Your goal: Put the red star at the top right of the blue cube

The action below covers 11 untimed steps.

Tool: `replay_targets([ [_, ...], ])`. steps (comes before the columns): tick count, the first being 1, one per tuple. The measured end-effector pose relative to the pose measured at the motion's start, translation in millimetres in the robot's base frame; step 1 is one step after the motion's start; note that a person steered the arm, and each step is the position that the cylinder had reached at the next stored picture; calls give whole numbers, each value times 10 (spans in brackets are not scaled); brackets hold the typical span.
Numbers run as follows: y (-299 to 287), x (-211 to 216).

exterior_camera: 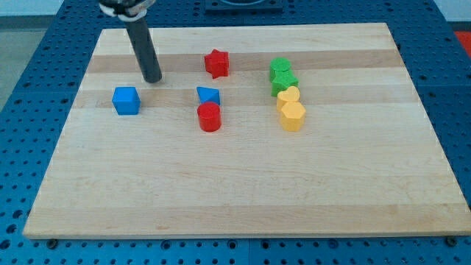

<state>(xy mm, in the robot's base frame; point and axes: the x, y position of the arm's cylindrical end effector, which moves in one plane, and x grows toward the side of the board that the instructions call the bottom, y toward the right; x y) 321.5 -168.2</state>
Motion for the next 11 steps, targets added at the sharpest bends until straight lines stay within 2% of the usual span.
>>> replay_targets([
  [1,171,-413],
  [2,577,-708],
  [4,1445,-711],
  [5,1516,-523],
  [6,1516,-293],
  [8,1033,-125],
  [10,772,298],
  [11,723,230],
])
